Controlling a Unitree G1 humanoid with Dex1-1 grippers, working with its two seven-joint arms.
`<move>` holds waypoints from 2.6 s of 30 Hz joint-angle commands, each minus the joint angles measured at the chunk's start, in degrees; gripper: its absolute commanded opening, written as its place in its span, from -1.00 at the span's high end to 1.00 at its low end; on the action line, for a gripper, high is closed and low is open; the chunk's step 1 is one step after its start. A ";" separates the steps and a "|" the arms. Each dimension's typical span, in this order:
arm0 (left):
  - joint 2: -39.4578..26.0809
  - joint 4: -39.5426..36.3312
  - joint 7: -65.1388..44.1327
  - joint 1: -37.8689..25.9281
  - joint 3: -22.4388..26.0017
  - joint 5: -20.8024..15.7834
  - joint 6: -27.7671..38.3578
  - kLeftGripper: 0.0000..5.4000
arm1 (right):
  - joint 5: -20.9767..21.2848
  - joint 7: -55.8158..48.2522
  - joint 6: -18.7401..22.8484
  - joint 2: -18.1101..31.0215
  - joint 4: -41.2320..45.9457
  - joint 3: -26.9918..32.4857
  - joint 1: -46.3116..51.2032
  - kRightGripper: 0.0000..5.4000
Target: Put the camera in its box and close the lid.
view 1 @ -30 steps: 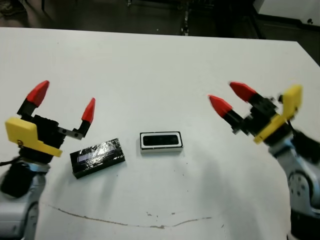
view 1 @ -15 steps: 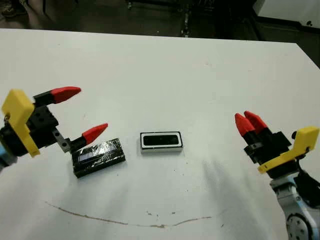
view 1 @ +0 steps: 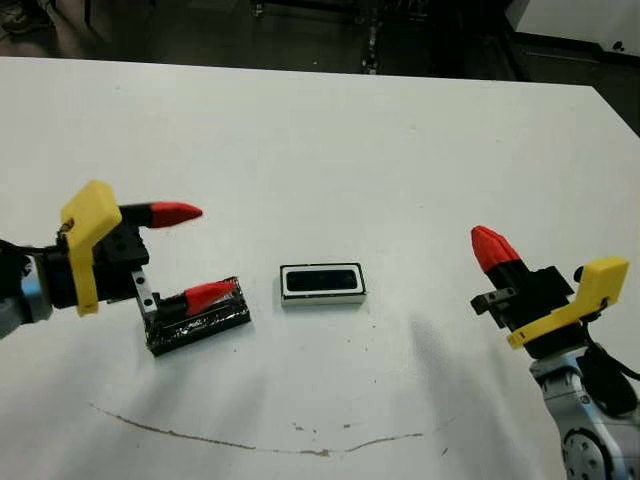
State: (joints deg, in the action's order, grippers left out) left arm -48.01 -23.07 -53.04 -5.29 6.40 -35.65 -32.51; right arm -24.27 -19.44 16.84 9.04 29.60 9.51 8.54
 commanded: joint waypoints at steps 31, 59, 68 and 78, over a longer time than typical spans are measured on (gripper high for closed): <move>-0.43 5.69 -3.84 1.09 -7.47 12.27 2.43 -1.00 | -2.01 1.93 0.60 1.19 -0.20 -0.85 -0.10 0.99; -0.52 9.65 -6.15 0.26 -10.05 19.52 6.31 -1.00 | -1.90 1.81 0.51 1.35 -0.11 -1.17 0.52 0.99; -2.05 10.66 -9.66 -0.19 -10.90 20.53 8.27 -0.80 | -2.55 1.81 0.55 1.10 -0.33 -1.30 0.56 1.00; -1.78 13.81 -15.59 -1.31 -10.82 18.64 10.60 -0.26 | -2.49 2.04 0.39 0.96 -0.68 -1.33 0.43 1.00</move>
State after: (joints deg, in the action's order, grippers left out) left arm -49.20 -9.69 -67.98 -6.04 -3.89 -16.82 -22.49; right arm -26.47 -17.85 16.87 9.58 29.50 7.73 8.57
